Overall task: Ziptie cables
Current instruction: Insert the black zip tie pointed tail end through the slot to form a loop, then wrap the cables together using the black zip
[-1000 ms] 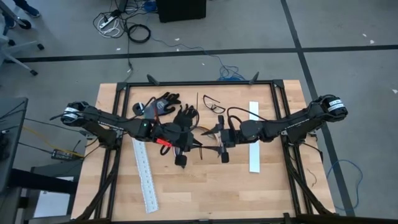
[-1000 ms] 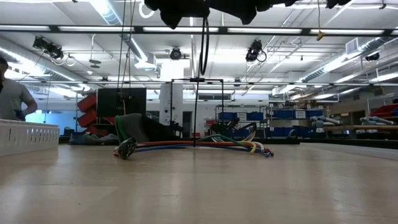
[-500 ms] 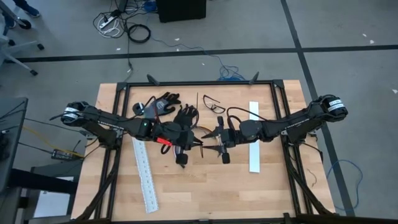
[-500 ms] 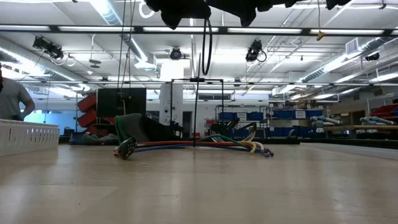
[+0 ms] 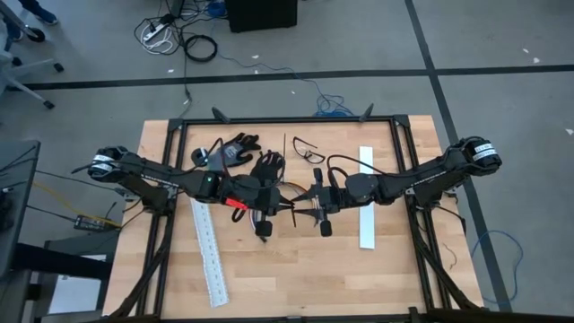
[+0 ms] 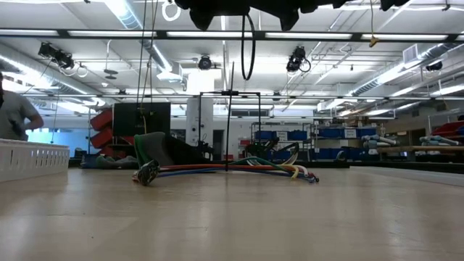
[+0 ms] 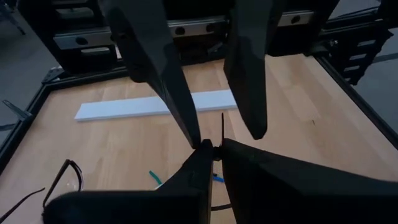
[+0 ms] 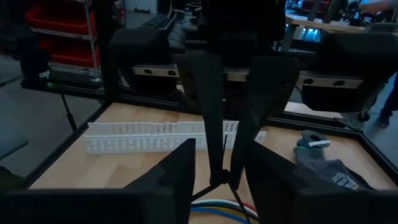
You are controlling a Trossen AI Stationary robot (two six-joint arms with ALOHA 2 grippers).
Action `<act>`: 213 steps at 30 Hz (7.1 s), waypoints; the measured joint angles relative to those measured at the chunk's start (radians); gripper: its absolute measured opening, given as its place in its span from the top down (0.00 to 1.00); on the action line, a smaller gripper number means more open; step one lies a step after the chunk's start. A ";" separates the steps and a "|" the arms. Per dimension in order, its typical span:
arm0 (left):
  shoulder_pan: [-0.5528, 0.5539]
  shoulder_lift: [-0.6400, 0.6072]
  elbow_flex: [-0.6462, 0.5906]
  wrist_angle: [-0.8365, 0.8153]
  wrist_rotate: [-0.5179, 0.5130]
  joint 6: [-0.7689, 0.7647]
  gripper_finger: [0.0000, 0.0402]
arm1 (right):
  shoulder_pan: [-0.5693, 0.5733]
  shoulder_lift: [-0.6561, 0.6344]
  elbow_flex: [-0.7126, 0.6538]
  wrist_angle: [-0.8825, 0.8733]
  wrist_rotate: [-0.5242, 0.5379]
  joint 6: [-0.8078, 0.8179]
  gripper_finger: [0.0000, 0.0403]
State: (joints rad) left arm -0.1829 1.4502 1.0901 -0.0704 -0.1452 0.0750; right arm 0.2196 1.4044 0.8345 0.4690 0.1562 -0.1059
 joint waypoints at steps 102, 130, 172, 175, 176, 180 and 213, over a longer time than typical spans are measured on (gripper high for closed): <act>0.000 0.071 -0.001 0.007 -0.051 0.002 0.99 | 0.051 0.001 0.000 0.053 0.170 -0.135 1.00; -0.001 -0.076 -0.001 -0.456 -0.380 -0.117 1.00 | 0.075 -0.014 0.001 -0.271 0.254 0.112 0.50; -0.304 -0.312 -0.124 -1.003 -0.459 -1.339 1.00 | -0.125 0.892 0.729 -0.506 -0.227 -1.264 0.62; -0.304 -0.312 -0.125 -1.007 -0.460 -1.339 1.00 | -0.125 0.890 0.728 -0.533 -0.208 -1.322 0.63; -0.304 -0.312 -0.126 -1.006 -0.459 -1.338 1.00 | -0.122 0.882 0.728 -0.538 -0.185 -1.333 0.64; -0.304 -0.312 -0.126 -1.016 -0.460 -1.336 1.00 | -0.116 0.865 0.722 -0.547 -0.175 -1.380 0.65; -0.339 -0.312 -0.120 -0.971 -0.497 -1.283 1.00 | -0.077 0.776 0.736 -0.519 0.167 -0.966 1.00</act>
State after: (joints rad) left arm -0.5222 1.1385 0.9703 -1.0413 -0.6418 -1.2076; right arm 0.1429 2.1806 1.5702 -0.0496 0.3230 -1.0719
